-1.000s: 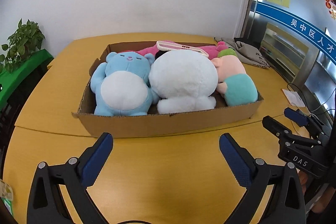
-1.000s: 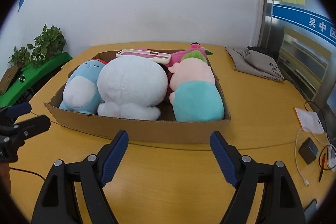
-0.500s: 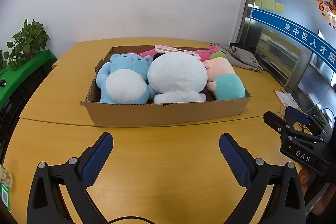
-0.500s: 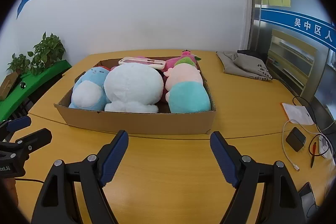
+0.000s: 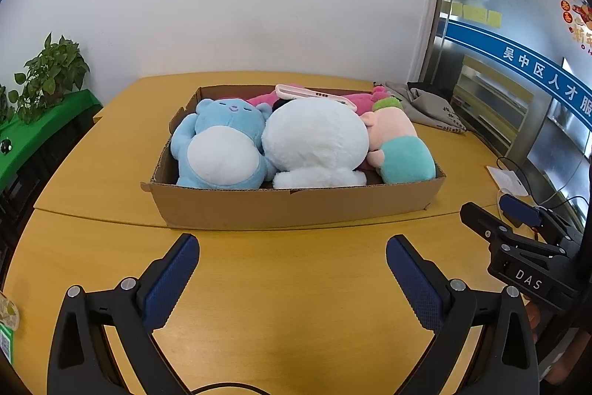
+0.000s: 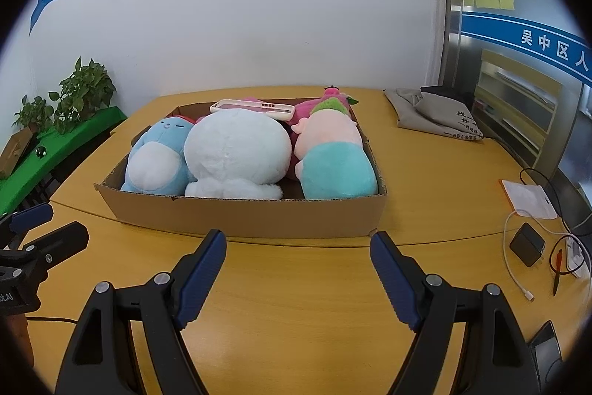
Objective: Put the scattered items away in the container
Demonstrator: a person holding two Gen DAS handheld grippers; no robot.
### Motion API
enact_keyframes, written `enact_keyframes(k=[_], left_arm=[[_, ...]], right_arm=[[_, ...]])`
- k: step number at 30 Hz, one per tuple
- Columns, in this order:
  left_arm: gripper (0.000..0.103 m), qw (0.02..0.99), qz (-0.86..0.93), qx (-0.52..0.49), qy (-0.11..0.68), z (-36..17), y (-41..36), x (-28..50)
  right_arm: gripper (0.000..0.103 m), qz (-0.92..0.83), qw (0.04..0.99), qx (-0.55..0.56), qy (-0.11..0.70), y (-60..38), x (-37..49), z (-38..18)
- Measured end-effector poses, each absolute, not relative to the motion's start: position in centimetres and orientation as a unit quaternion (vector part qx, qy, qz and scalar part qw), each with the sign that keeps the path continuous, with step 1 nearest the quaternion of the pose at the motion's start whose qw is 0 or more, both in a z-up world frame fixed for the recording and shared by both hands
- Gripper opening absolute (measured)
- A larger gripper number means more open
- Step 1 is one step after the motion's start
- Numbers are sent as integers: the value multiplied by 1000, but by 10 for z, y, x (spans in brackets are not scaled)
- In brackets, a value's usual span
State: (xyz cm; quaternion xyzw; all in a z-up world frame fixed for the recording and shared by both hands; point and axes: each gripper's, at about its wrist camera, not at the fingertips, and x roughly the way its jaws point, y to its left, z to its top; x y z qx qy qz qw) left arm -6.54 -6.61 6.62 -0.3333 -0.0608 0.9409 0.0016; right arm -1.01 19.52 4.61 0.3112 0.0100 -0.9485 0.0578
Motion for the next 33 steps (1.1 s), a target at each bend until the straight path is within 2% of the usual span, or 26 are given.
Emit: enact_keyframes(k=[33], left_arm=[[102,-8,940,-336,-56,60,-65,-68]], right_arm=[[80,-946,61,318,8,193,-12,40]])
